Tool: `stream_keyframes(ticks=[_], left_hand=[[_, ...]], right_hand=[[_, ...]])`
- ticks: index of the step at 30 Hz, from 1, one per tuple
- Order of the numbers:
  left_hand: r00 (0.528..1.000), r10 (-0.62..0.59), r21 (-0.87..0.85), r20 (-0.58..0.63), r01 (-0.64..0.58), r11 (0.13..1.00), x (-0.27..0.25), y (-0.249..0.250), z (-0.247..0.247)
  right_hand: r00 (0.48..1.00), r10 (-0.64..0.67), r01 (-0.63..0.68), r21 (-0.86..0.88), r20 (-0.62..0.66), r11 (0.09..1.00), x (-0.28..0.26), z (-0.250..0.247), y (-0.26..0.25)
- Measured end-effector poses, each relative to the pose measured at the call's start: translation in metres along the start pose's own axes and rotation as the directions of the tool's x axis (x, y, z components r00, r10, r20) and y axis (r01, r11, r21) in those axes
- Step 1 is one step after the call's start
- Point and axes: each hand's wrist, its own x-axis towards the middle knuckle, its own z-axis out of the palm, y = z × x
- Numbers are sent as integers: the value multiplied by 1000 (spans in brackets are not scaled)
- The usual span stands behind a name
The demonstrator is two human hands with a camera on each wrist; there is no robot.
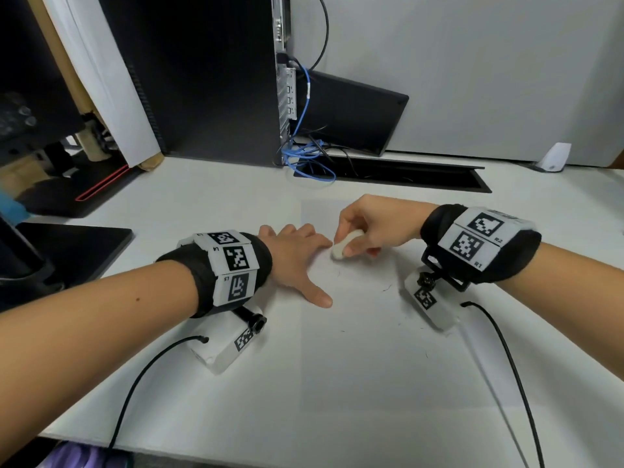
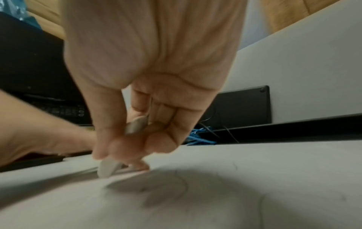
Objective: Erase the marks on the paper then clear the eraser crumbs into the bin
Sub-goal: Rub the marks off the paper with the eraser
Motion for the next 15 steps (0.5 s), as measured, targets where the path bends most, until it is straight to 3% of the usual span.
stream_keyframes(ticks=[5, 9, 11, 13, 15], left_hand=[[994, -25, 18, 110, 23, 1000, 6, -5, -3], [984, -56, 38, 171, 50, 998, 12, -6, -6], [981, -58, 51, 185, 49, 997, 12, -4, -7], [979, -61, 58, 194, 51, 997, 11, -3, -8], [977, -68, 62, 204, 56, 996, 10, -2, -9]], right_hand=[[999, 44, -44, 8, 8, 999, 8, 8, -1], [980, -9, 0, 46, 201, 999, -8, 18, -9], [989, -13, 17, -21, 145, 1000, -8, 20, -6], [1000, 23, -25, -129, -16, 991, -1, 15, -1], [997, 53, -61, -144, -59, 988, 1, 12, -1]])
